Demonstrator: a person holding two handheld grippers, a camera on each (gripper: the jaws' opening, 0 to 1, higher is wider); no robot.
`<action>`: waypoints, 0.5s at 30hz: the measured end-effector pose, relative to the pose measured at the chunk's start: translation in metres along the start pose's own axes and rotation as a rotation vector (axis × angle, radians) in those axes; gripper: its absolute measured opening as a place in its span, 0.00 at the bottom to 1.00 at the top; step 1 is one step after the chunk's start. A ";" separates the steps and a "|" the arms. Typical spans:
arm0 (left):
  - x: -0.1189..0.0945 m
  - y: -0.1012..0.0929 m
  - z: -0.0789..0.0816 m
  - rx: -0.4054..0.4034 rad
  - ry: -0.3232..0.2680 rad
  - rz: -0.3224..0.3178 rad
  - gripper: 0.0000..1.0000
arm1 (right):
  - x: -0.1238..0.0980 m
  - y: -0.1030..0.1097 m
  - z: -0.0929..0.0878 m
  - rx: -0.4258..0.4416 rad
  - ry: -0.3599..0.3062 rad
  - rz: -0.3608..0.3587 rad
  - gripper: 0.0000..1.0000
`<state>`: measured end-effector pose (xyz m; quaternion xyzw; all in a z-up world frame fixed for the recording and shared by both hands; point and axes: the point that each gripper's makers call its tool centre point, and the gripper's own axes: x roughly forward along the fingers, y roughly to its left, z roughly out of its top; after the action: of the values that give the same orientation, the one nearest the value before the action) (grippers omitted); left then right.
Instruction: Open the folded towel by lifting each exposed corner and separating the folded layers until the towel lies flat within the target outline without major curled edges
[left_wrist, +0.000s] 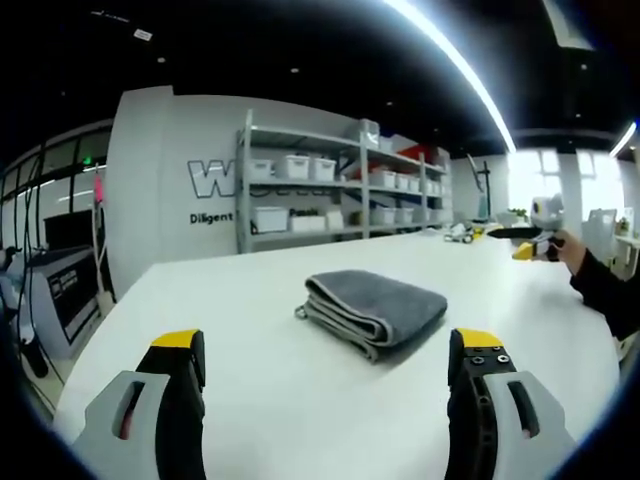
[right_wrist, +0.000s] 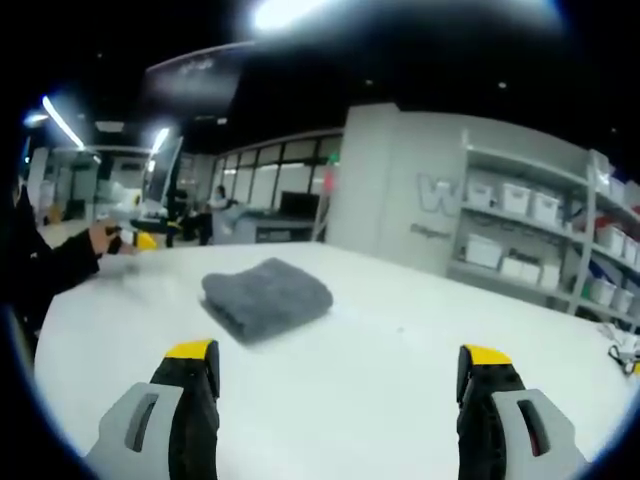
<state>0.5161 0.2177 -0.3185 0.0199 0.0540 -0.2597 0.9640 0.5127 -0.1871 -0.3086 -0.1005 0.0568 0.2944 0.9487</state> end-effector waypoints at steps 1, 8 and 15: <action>0.000 0.000 0.000 0.000 0.000 0.000 0.99 | 0.000 0.000 0.000 -0.001 0.001 0.000 1.00; 0.000 -0.002 0.002 -0.014 -0.001 -0.008 0.99 | 0.000 -0.001 -0.001 -0.008 0.005 0.001 1.00; -0.001 -0.007 0.002 0.002 0.025 -0.010 0.99 | 0.002 -0.001 -0.004 -0.007 0.021 -0.001 1.00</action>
<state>0.5122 0.2121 -0.3166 0.0241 0.0660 -0.2641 0.9619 0.5147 -0.1881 -0.3127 -0.1069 0.0657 0.2929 0.9479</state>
